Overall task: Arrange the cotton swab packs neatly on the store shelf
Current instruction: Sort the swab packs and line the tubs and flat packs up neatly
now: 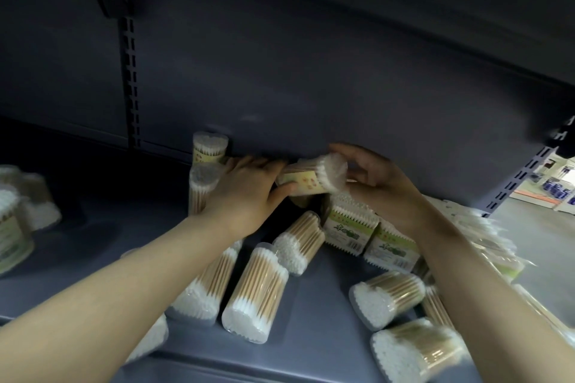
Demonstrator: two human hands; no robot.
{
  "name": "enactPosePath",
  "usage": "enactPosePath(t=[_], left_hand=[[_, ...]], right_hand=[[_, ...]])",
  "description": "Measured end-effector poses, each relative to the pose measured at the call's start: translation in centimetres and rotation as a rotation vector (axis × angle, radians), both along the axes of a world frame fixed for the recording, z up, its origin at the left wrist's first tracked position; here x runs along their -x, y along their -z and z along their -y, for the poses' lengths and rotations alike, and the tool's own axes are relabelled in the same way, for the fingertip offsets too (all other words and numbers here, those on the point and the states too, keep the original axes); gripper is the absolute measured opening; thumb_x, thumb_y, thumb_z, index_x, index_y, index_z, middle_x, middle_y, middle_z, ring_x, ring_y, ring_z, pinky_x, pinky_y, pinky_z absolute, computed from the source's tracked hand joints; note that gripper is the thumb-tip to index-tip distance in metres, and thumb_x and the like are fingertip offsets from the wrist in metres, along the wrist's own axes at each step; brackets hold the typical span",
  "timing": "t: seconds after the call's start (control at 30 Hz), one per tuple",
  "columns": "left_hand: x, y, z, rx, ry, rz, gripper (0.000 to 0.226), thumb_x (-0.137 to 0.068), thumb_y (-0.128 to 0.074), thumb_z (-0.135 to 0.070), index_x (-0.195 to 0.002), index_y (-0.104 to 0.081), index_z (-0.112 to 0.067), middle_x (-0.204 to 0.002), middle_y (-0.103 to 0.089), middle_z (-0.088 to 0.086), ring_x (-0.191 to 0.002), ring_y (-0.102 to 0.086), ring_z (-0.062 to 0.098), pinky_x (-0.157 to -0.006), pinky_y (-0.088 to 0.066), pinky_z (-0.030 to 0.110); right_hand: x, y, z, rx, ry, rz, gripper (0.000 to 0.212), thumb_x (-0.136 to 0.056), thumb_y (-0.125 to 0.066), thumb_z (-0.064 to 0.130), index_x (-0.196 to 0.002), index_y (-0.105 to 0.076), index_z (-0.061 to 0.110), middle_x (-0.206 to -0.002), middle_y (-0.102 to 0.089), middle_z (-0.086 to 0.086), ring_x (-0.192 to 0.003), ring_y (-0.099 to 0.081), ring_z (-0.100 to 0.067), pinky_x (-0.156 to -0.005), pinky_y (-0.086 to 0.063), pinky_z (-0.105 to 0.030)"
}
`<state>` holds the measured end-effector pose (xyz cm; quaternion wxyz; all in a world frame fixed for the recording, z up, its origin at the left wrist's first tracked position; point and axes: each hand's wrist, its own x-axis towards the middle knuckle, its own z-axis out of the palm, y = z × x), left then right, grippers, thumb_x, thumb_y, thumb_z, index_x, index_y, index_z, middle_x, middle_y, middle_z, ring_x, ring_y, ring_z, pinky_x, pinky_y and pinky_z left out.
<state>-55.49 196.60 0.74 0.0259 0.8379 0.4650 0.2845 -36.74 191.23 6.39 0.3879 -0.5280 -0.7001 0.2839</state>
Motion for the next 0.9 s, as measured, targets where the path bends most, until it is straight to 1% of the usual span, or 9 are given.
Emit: enactPosePath(t=[0.1,0.17,0.27,0.37,0.43,0.53,0.63,0.77,0.9], left_hand=[[-0.1,0.0,0.3,0.019,0.032,0.028,0.073,-0.083,-0.016,-0.063,-0.136,-0.044,-0.023,-0.131,-0.054,0.004,-0.123,-0.044,0.027,-0.104,-0.030,0.040],[-0.3,0.0,0.4,0.053,0.038,0.048,0.057,-0.092,-0.028,-0.056,-0.136,-0.043,-0.022,-0.132,-0.053,0.004,-0.123,-0.043,0.027,-0.103,-0.031,0.038],[-0.5,-0.1,0.7,0.085,0.053,0.114,0.044,-0.095,-0.040,-0.041,-0.135,-0.042,-0.023,-0.125,-0.057,0.004,-0.117,-0.046,0.025,-0.097,-0.036,0.034],[-0.6,-0.3,0.9,0.122,0.072,0.139,0.048,-0.092,-0.047,-0.044,-0.135,-0.039,-0.024,-0.120,-0.059,0.001,-0.111,-0.052,0.023,-0.091,-0.041,0.034],[-0.8,-0.3,1.0,0.133,0.084,0.124,0.050,-0.089,-0.049,-0.048,-0.133,-0.041,-0.025,-0.118,-0.061,-0.003,-0.107,-0.055,0.020,-0.089,-0.044,0.035],[-1.3,-0.3,1.3,0.140,0.132,0.126,0.050,-0.085,-0.051,-0.054,-0.127,-0.047,-0.026,-0.112,-0.063,-0.009,-0.102,-0.058,0.014,-0.085,-0.046,0.033],[-1.6,-0.3,1.5,0.163,0.150,0.163,0.054,-0.081,-0.053,-0.058,-0.127,-0.046,-0.031,-0.109,-0.064,-0.013,-0.101,-0.059,0.010,-0.084,-0.047,0.031],[-1.6,-0.4,1.8,0.206,0.149,0.205,0.061,-0.076,-0.056,-0.062,-0.129,-0.045,-0.033,-0.107,-0.064,-0.013,-0.100,-0.059,0.009,-0.083,-0.049,0.032],[-1.2,-0.4,2.1,0.226,0.166,0.234,0.063,-0.075,-0.059,-0.060,-0.130,-0.046,-0.032,-0.101,-0.063,-0.014,-0.096,-0.059,0.009,-0.082,-0.048,0.029]], right_hand=[[-0.5,0.1,0.1,0.020,-0.062,-0.036,0.064,-0.079,-0.053,-0.020,-0.116,-0.048,0.032,-0.115,-0.055,0.009,-0.096,-0.060,0.003,-0.077,-0.047,-0.013],[-0.7,0.2,0.1,0.007,-0.066,-0.044,0.061,-0.078,-0.060,-0.016,-0.114,-0.051,0.033,-0.115,-0.058,0.004,-0.098,-0.060,0.000,-0.079,-0.048,-0.015],[-0.8,0.2,-0.2,-0.028,-0.015,-0.051,0.054,-0.077,-0.064,-0.009,-0.122,-0.053,0.019,-0.116,-0.059,-0.006,-0.095,-0.061,-0.007,-0.081,-0.051,-0.018],[-0.6,0.2,-0.7,-0.095,0.075,0.007,0.049,-0.080,-0.066,0.003,-0.128,-0.052,0.007,-0.115,-0.062,-0.011,-0.096,-0.062,-0.013,-0.086,-0.051,-0.021],[-0.4,0.2,-1.1,-0.140,0.124,0.001,0.044,-0.082,-0.065,0.008,-0.125,-0.055,0.004,-0.111,-0.065,-0.011,-0.095,-0.063,-0.012,-0.087,-0.052,-0.025],[0.0,0.2,-1.6,-0.199,0.179,0.055,0.030,-0.085,-0.063,0.019,-0.112,-0.065,0.009,-0.097,-0.069,-0.001,-0.086,-0.065,-0.003,-0.084,-0.053,-0.028],[0.1,0.5,-2.0,-0.192,0.221,0.096,0.020,-0.086,-0.062,0.028,-0.100,-0.071,0.016,-0.088,-0.071,0.004,-0.086,-0.067,-0.009,-0.085,-0.054,-0.039],[0.4,1.0,-2.5,-0.188,0.244,0.126,0.016,-0.086,-0.060,0.035,-0.091,-0.071,0.024,-0.082,-0.069,0.012,-0.084,-0.067,-0.009,-0.082,-0.055,-0.043],[0.7,1.2,-2.7,-0.173,0.253,0.118,0.021,-0.085,-0.059,0.043,-0.089,-0.070,0.026,-0.084,-0.070,0.008,-0.085,-0.067,-0.012,-0.080,-0.055,-0.045]])
